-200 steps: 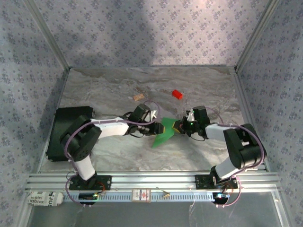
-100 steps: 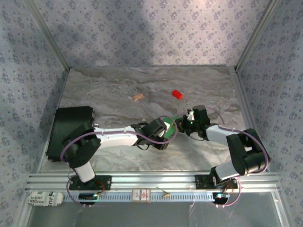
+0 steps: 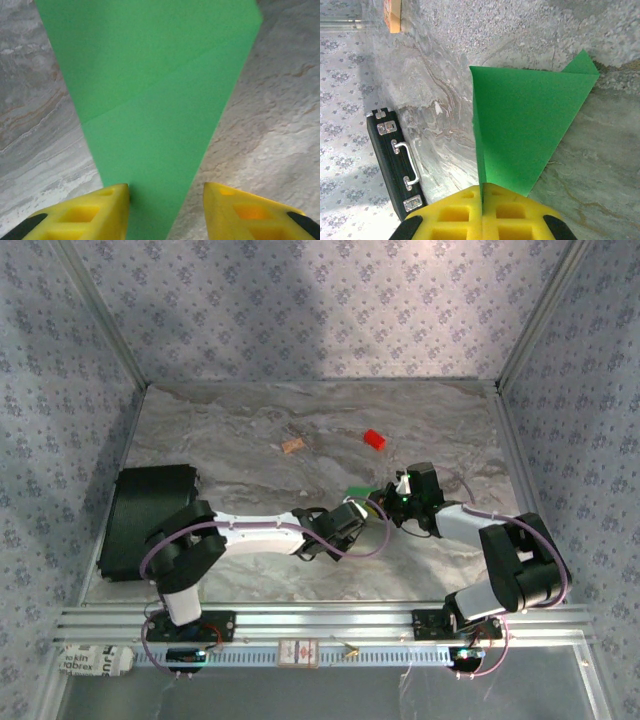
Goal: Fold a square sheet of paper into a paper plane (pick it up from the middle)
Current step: Fold the wing for the fifth time at the center of the table.
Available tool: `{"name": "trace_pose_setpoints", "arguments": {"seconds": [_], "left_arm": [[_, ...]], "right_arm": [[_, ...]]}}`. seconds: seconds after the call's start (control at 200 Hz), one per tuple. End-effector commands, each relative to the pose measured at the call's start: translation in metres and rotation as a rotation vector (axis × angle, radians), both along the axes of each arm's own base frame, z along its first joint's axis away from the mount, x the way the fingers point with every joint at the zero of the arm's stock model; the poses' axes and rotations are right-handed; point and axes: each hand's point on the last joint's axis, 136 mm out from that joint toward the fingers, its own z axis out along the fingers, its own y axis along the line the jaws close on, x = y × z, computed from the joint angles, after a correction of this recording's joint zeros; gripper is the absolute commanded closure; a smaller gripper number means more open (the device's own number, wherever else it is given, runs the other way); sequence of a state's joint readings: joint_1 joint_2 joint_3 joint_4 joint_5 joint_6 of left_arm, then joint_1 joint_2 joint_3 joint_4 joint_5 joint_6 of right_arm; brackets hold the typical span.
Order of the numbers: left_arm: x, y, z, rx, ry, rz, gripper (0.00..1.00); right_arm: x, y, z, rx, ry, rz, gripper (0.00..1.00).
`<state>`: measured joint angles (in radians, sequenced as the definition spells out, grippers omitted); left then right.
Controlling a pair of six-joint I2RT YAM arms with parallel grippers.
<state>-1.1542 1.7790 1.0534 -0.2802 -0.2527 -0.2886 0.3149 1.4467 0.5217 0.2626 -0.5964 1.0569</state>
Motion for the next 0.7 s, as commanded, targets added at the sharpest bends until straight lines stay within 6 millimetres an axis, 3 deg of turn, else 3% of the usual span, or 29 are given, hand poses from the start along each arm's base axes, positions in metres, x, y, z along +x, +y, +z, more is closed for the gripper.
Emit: {"name": "trace_pose_setpoints", "arguments": {"seconds": [0.0, 0.41, 0.695], "left_arm": [[0.0015, -0.0001, 0.0013, 0.038, -0.025, -0.018, 0.60], [0.0031, 0.0031, -0.0014, 0.062, -0.039, -0.017, 0.74], [0.0042, 0.0050, -0.0016, 0.079, -0.059, -0.018, 0.69]], "right_arm": [[0.0016, 0.0003, 0.0060, -0.001, -0.004, -0.012, 0.96], [0.0015, -0.0005, 0.0050, -0.004, -0.003, -0.014, 0.96], [0.0021, 0.0003, 0.0069, 0.000, -0.008, -0.010, 0.97]]}}
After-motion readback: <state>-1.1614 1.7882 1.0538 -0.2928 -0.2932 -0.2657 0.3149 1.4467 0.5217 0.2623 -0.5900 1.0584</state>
